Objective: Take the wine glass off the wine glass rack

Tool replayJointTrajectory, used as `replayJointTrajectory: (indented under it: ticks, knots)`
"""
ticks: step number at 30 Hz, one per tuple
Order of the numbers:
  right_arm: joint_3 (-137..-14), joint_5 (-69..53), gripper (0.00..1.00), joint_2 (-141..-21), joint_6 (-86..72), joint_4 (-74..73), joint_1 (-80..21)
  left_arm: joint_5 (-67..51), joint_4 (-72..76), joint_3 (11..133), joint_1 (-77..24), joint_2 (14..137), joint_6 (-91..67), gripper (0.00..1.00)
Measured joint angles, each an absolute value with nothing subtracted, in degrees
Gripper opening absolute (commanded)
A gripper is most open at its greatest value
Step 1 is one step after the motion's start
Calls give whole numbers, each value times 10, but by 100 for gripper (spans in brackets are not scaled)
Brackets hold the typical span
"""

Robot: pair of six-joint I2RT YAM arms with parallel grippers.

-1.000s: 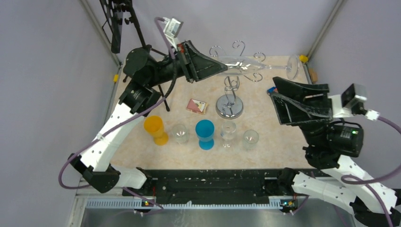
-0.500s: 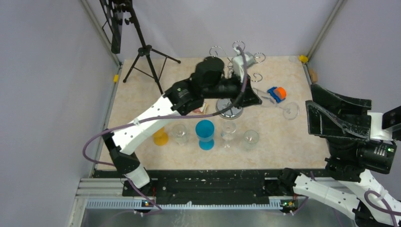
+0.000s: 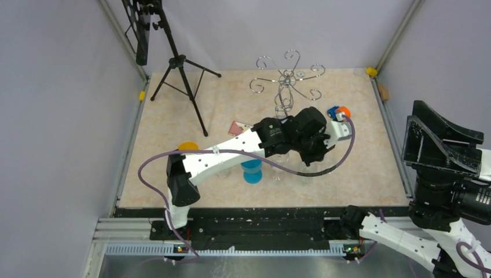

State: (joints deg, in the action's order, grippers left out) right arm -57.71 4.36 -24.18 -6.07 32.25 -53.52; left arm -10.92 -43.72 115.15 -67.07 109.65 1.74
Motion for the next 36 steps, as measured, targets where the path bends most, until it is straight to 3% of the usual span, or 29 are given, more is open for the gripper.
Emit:
replayJointTrajectory:
  ticks: [19,36]
  knots:
    - [-577,90,44,-222,-60,288,-535,-87,-530,1234,-728,1189,201,0]
    - [-562,100,43,-221,-62,291,-535,-97,-620,1268,-748,1195,277,0]
